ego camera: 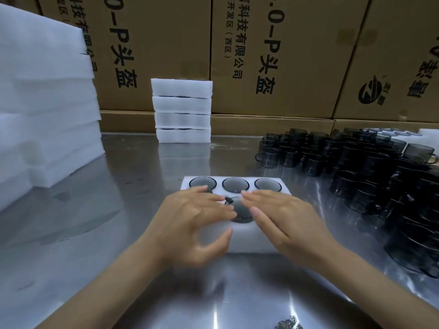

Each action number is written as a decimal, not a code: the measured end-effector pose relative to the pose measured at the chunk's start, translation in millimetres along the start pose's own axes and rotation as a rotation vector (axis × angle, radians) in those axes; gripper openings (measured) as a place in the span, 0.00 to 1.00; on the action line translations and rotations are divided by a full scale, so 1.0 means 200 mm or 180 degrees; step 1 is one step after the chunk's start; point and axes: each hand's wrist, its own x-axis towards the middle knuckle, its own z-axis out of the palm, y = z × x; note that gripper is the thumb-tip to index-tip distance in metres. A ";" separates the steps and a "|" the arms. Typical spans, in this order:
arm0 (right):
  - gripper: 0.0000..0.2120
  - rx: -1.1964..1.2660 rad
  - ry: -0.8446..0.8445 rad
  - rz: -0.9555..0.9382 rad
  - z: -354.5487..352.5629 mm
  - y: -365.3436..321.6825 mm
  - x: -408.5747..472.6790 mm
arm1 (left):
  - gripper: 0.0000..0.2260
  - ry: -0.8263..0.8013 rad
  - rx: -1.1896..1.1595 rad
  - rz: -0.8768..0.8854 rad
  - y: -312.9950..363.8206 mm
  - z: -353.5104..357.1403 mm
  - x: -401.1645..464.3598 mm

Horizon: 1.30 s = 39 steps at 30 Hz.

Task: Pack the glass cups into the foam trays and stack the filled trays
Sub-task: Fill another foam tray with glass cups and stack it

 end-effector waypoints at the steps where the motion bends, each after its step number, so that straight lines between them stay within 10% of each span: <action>1: 0.23 -0.0099 -0.0051 -0.0038 0.00 0.00 0.00 | 0.13 -0.0058 -0.0096 -0.0097 0.00 0.01 0.00; 10: 0.22 0.0273 -0.0235 0.0302 0.02 0.03 0.01 | 0.13 0.0050 -0.0460 -0.0451 0.02 0.03 0.00; 18: 0.16 0.1723 0.1237 0.1817 0.01 0.36 0.02 | 0.14 0.1249 -0.1901 -0.1643 -0.17 0.02 -0.02; 23: 0.15 0.1827 0.0915 0.2729 0.19 0.60 0.07 | 0.13 0.0693 -0.2098 -0.2081 -0.23 0.07 -0.03; 39: 0.30 0.0514 0.0300 0.2569 0.43 0.84 0.46 | 0.11 0.0407 -0.1687 -0.1849 -0.27 0.10 -0.02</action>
